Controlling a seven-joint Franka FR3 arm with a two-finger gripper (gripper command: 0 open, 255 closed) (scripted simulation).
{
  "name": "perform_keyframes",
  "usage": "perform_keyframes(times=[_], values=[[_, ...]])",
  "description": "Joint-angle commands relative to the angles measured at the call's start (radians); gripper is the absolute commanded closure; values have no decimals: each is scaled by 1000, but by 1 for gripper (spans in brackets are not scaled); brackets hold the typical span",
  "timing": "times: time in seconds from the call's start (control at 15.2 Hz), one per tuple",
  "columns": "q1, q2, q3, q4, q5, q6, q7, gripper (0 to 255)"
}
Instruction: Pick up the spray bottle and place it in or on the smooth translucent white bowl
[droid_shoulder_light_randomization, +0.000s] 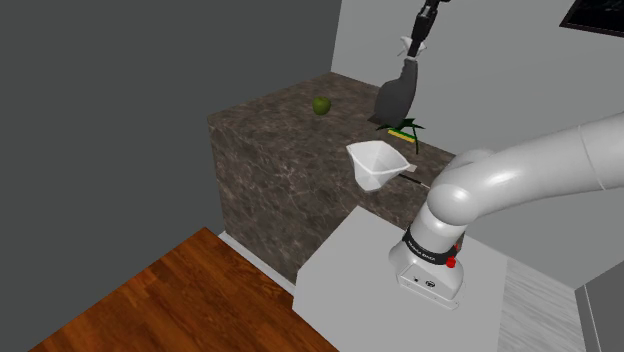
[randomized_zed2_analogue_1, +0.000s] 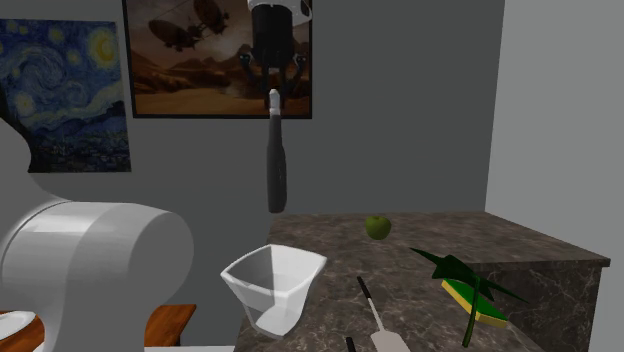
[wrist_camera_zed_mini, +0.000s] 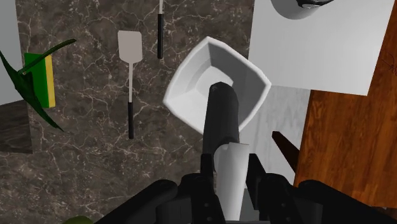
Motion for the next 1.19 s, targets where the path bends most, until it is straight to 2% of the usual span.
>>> perform_keyframes(times=[0.0, 1.12], values=[[-2, -15, -1, -41, -3, 26, 3, 255], [-24, -102, -29, -326, -38, 226, 18, 255]])
